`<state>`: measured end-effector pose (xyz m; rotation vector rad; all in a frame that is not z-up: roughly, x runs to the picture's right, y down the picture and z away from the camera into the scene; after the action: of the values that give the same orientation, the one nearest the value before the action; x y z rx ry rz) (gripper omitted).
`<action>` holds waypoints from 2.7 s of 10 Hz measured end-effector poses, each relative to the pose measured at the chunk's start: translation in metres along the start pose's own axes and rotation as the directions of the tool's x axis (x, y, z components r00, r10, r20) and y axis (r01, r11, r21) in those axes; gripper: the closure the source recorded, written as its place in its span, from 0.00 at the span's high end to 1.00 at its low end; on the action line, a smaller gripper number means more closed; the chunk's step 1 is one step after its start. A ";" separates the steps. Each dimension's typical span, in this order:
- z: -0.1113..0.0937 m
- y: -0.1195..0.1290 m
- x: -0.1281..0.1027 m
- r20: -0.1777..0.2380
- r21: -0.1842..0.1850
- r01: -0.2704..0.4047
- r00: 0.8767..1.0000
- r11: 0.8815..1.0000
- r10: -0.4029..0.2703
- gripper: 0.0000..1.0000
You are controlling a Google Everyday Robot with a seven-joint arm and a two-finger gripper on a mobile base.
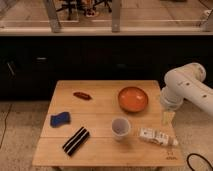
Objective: Move the arm in a circular motion
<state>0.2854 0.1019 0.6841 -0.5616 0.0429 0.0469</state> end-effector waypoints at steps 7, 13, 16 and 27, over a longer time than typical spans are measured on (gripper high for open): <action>0.001 0.000 0.000 0.001 -0.002 0.000 1.000 1.000 0.000 0.80; 0.001 0.000 0.000 0.001 -0.002 0.000 1.000 1.000 0.000 0.80; 0.001 0.000 0.000 0.001 -0.002 0.000 1.000 1.000 0.000 0.80; 0.003 -0.012 -0.027 -0.006 0.008 0.028 1.000 1.000 -0.028 0.80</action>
<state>0.2594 0.0930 0.6946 -0.5546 0.0409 0.0174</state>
